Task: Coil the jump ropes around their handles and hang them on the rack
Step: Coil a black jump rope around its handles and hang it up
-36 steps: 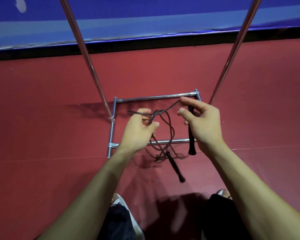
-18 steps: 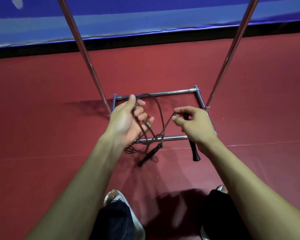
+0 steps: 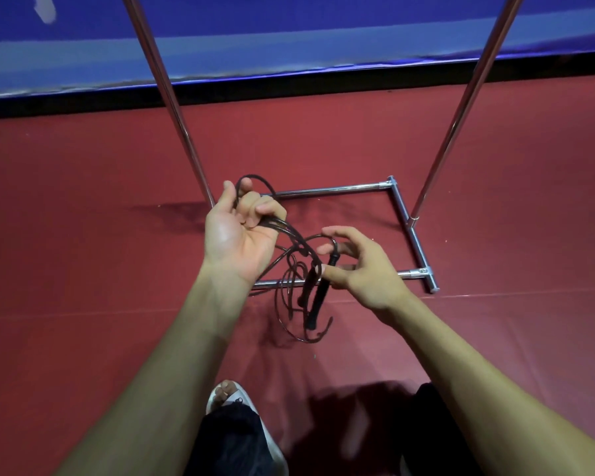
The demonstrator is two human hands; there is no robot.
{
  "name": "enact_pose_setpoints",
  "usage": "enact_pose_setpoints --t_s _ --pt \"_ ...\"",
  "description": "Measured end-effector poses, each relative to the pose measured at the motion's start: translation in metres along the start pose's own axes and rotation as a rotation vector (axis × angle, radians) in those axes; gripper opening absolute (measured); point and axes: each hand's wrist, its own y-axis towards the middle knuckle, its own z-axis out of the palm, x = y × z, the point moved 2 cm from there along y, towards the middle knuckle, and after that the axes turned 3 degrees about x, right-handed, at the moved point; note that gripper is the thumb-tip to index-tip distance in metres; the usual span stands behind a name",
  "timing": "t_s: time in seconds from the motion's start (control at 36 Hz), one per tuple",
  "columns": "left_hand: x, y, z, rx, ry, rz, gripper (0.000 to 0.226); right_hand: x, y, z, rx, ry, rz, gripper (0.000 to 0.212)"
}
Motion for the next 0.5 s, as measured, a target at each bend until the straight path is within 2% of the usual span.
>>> enact_pose_setpoints --t_s 0.14,0.39,0.5 --pt "-0.002 0.001 -0.003 -0.028 0.046 0.036 0.039 0.001 0.000 0.008 0.053 0.012 -0.049 0.039" --pt "-0.005 0.001 -0.010 -0.062 0.011 0.034 0.036 -0.004 0.001 0.000 0.068 -0.074 -0.018 0.040" --pt "-0.008 0.000 -0.013 -0.072 -0.073 0.035 0.036 -0.004 -0.001 0.005 0.112 -0.029 -0.002 0.038"
